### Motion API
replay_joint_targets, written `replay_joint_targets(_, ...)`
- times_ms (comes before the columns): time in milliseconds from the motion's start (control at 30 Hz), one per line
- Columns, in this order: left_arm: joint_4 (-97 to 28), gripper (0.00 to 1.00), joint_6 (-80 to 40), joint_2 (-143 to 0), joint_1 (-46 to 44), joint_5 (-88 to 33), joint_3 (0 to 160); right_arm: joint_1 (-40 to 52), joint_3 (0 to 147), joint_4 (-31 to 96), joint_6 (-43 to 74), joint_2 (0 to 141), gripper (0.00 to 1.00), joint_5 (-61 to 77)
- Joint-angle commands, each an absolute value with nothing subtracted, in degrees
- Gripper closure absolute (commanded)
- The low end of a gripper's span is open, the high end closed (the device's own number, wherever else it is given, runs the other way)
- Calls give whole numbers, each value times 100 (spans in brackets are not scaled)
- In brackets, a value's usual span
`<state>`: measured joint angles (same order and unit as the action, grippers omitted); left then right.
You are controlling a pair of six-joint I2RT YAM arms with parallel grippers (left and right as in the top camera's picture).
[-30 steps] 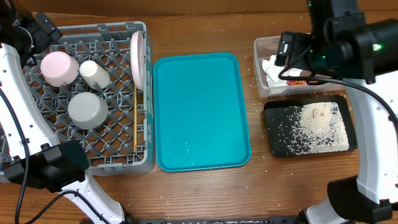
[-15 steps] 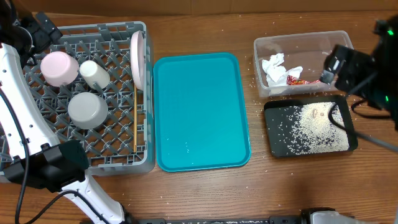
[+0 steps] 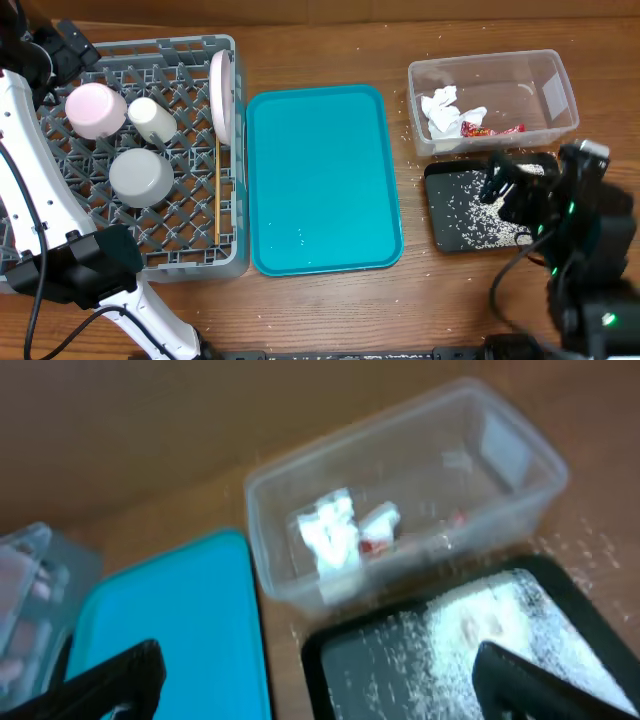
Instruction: Sort waste into correct bins and load items into the dishwasher
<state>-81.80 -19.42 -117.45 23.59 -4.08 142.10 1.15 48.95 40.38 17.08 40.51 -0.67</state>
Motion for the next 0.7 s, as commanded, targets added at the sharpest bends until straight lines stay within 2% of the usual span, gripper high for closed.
replay_joint_targets(0,-8189,0,-1992,-11747,2307,-408,14199,89,3809,3450,1686,3114,0,58)
replay_joint_targets(233,-8189,0,-1992,-11747,2307,-408,14199,89,2008,2115,1682,1500,0,117)
replay_joint_targets(667,-8189,0,-1992,-11747,2307,-408,14199,89,255,237,1649,462,0,165)
